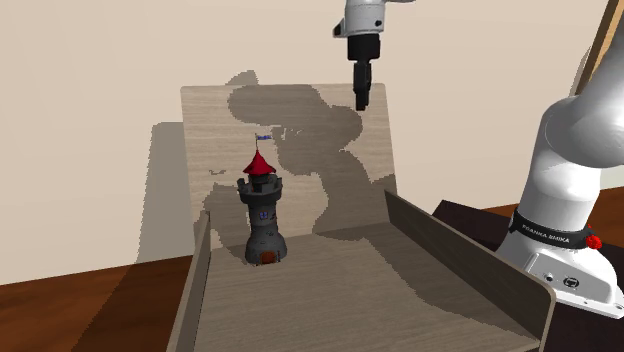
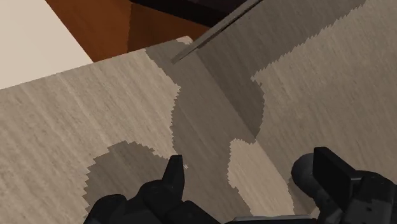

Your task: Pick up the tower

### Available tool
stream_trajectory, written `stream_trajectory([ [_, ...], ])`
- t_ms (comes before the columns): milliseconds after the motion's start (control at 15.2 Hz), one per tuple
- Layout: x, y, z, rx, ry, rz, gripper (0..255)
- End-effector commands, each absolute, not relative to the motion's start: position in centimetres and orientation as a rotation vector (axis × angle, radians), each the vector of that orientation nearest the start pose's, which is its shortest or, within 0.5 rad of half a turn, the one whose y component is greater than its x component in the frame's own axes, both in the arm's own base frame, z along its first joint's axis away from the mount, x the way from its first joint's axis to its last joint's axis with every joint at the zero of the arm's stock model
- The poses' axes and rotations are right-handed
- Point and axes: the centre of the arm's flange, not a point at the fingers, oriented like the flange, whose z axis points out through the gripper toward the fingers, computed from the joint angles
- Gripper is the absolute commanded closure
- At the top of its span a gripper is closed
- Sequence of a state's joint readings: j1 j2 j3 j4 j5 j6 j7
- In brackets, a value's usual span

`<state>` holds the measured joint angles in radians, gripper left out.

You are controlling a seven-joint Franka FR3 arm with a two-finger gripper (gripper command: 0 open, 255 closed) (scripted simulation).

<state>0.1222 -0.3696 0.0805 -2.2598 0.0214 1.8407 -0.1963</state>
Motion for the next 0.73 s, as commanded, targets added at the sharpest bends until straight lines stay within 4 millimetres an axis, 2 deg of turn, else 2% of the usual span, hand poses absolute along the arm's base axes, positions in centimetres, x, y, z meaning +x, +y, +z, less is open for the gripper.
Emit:
stream_trajectory([
  [0,44.1,10.9,49.8,-3.053,-0.690,0.062,0],
  [660,50.6,20.5,48.2,-2.837,-1.075,-0.017,0],
])
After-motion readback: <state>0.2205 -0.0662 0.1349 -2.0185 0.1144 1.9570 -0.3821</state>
